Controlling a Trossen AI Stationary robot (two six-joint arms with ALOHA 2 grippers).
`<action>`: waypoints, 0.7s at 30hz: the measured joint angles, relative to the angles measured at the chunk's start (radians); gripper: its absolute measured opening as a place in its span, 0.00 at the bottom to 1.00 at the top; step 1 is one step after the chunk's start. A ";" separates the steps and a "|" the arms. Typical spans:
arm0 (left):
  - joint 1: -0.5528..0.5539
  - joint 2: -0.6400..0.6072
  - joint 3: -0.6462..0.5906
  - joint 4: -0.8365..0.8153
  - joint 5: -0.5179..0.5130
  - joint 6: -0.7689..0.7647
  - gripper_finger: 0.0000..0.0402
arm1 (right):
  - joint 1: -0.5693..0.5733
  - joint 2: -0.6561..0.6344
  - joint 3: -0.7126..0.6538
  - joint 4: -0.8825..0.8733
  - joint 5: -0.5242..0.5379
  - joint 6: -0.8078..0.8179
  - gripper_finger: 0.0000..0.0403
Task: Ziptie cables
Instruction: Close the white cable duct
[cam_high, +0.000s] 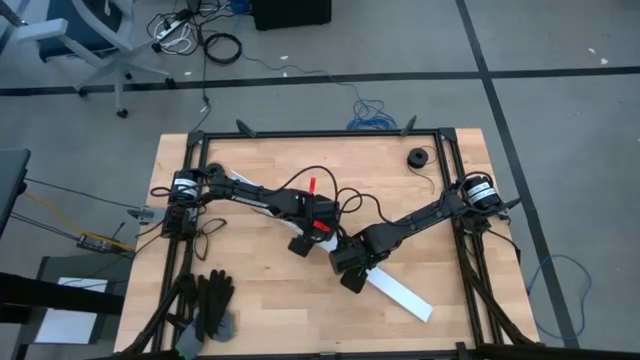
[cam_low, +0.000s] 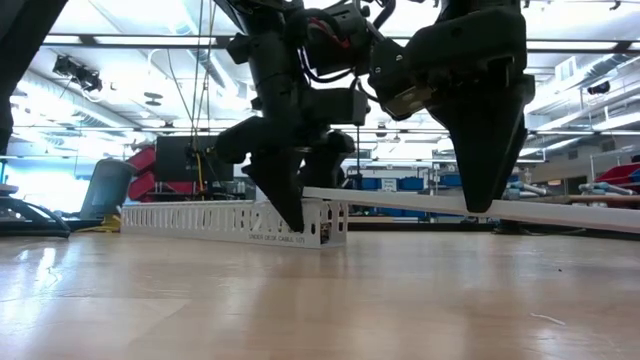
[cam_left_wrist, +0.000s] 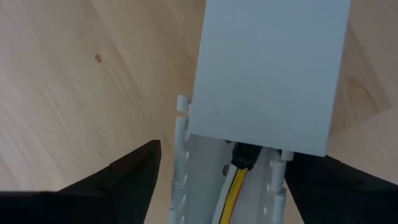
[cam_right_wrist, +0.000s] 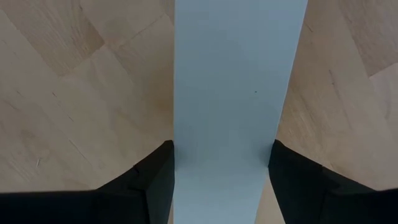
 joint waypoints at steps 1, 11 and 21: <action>0.000 0.000 0.000 -0.005 -0.001 0.000 0.75 | 0.000 0.000 0.000 0.000 0.000 0.000 0.53; 0.000 0.000 0.000 -0.043 -0.030 -0.003 0.75 | -0.001 0.000 0.000 -0.011 0.030 0.008 0.53; -0.001 -0.027 0.032 -0.058 -0.020 -0.002 0.71 | -0.001 0.000 0.000 -0.011 0.034 0.012 0.53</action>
